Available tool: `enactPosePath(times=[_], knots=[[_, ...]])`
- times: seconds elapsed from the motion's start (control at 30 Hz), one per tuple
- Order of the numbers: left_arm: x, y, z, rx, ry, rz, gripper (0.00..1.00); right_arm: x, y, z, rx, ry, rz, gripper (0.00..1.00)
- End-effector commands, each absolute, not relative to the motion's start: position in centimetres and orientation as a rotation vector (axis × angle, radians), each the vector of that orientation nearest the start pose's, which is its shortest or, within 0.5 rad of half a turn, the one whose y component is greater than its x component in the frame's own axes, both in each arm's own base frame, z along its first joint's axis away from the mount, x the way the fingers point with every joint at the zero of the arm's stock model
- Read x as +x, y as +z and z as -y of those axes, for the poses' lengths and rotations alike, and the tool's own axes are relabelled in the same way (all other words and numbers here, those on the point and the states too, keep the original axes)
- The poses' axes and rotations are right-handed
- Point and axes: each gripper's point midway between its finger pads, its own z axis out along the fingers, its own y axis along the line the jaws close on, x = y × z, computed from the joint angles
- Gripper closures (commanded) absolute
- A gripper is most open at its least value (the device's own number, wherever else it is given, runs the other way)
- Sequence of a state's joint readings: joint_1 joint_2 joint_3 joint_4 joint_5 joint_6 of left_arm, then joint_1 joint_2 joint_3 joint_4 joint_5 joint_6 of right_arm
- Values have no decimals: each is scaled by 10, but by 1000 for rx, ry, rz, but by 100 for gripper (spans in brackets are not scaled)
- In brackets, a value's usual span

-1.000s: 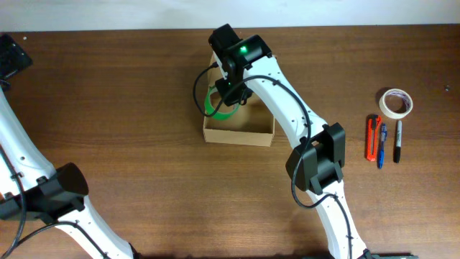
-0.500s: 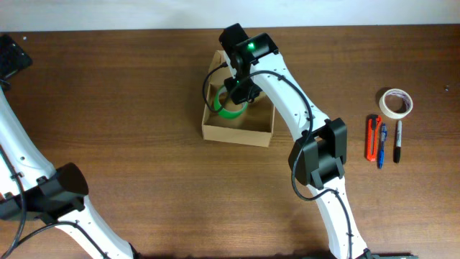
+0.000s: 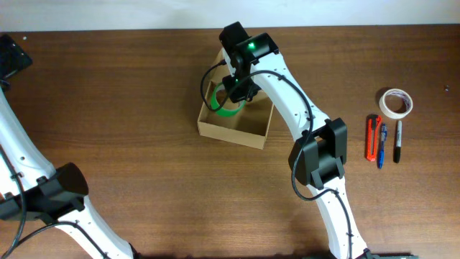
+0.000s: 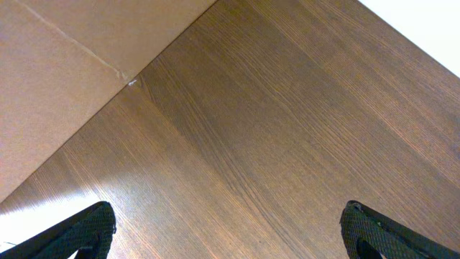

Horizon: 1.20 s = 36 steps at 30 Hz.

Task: Pack container
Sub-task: 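Lower the green tape into the box and open the right gripper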

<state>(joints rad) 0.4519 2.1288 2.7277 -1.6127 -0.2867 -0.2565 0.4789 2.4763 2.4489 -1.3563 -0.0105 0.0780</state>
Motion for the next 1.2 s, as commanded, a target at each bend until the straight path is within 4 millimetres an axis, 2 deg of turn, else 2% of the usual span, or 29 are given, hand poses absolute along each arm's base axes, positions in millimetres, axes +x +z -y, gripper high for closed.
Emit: enactPosePath(times=[0.0, 0.23, 0.8, 1.03, 1.17], knots=[[385, 327, -241, -981, 439, -2383, 0, 452, 73, -253, -621, 116, -2938, 97], [385, 327, -241, -981, 439, -2383, 0, 444, 68, -265, -664, 106, -2938, 96], [385, 327, -241, -981, 439, -2383, 0, 450, 68, -259, -655, 46, -2921, 96], [385, 327, -241, -981, 439, -2383, 0, 450, 55, -257, -654, 33, -2947, 96], [385, 327, -241, -981, 439, -2383, 0, 452, 54, -254, -643, 33, -2949, 96]])
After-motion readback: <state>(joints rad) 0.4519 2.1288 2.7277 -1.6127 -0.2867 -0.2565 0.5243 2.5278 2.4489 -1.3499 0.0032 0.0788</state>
